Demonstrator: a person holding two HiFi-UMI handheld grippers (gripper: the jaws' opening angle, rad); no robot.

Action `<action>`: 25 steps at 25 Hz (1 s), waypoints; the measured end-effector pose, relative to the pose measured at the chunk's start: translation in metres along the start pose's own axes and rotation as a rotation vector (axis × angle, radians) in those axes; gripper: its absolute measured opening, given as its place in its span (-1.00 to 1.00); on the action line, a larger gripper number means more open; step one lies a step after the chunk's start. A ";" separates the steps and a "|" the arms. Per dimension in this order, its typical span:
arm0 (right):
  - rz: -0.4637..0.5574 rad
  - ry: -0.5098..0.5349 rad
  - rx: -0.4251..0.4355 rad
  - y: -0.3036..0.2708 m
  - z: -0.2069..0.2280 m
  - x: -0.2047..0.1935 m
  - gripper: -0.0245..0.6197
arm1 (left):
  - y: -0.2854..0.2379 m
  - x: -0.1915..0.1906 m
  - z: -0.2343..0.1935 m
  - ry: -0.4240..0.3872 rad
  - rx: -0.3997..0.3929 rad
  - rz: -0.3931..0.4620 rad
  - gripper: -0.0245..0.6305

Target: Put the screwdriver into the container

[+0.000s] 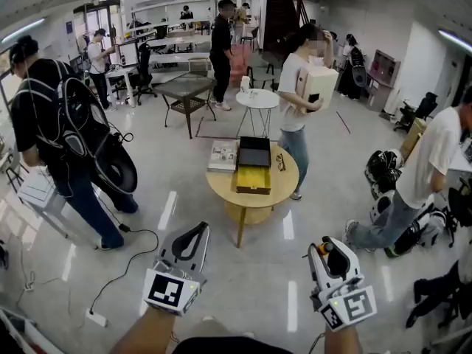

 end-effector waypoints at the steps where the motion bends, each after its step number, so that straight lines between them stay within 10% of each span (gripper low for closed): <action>1: -0.002 -0.004 0.003 0.002 0.002 -0.002 -0.50 | 0.000 -0.001 0.003 -0.006 0.002 -0.005 -0.85; 25: -0.014 -0.036 0.006 -0.049 0.022 -0.024 -0.50 | -0.041 -0.031 -0.039 0.038 0.058 -0.001 -0.87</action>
Point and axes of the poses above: the fingertips, and each gripper's own axes: y backward along the fingers, z to its right, x out of its top, the point moved 2 cm from there along y, backward along the fingers, and after that the axes turned 6 degrees about -x, right-handed, at the moved point
